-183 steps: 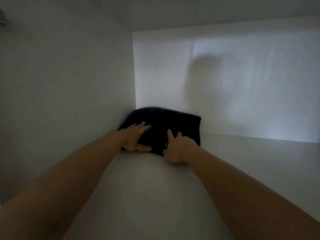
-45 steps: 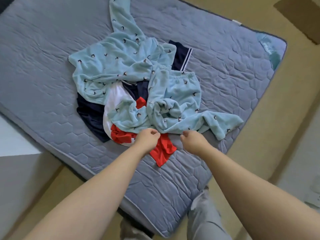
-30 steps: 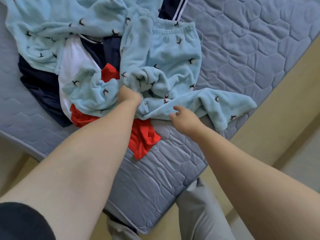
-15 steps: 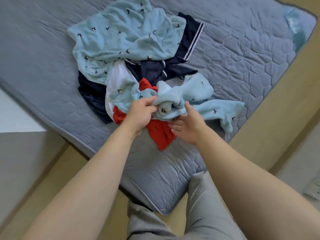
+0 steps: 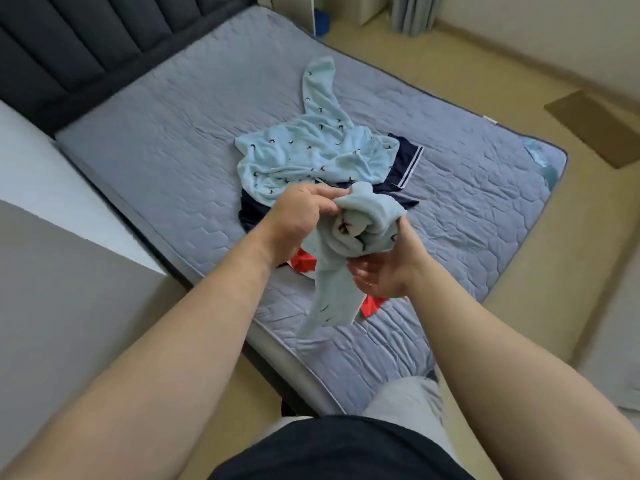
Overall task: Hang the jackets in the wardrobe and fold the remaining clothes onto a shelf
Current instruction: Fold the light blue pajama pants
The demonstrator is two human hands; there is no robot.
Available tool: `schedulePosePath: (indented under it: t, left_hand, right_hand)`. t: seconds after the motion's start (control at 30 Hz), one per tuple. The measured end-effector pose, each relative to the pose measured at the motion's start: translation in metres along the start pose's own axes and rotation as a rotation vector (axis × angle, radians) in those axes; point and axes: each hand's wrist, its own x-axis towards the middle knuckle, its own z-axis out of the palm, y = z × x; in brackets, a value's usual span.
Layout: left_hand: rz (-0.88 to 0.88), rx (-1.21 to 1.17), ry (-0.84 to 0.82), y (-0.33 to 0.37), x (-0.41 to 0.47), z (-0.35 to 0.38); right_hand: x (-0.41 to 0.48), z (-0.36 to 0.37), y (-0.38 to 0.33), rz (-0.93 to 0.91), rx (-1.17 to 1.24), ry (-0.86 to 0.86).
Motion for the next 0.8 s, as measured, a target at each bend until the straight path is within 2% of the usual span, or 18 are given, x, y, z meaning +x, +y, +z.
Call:
schedulePosePath:
  t: [0.1, 0.17, 0.27, 0.4, 0.53, 0.6, 0.7, 0.8]
  left_hand:
    - [0.074, -0.071, 0.063, 0.002, -0.04, -0.031]
    - [0.143, -0.033, 0.092, 0.005, -0.065, -0.056]
    - [0.197, 0.095, 0.087, 0.012, -0.098, -0.088]
    - [0.011, 0.098, 0.185, 0.016, -0.129, -0.129]
    - [-0.189, 0.166, 0.193, 0.004, -0.153, -0.155]
    - [-0.27, 0.074, 0.22, -0.008, -0.16, -0.159]
    - [-0.397, -0.204, 0.166, -0.028, -0.163, -0.163]
    - [-0.417, -0.364, 0.278, -0.042, -0.152, -0.167]
  right_hand:
    - [-0.014, 0.029, 0.023, -0.01, 0.129, -0.03]
    - [-0.027, 0.05, 0.036, -0.026, 0.095, -0.06]
    - [-0.043, 0.079, 0.053, -0.148, -0.304, -0.071]
    - [-0.071, 0.129, 0.064, -0.277, -0.895, 0.016]
    - [-0.095, 0.18, 0.069, -0.61, -1.053, 0.146]
    - [-0.104, 0.195, 0.072, -0.735, -0.968, 0.052]
    - [-0.12, 0.206, 0.08, -0.629, -0.503, -0.226]
    - [-0.138, 0.211, 0.087, -0.604, -0.28, -0.28]
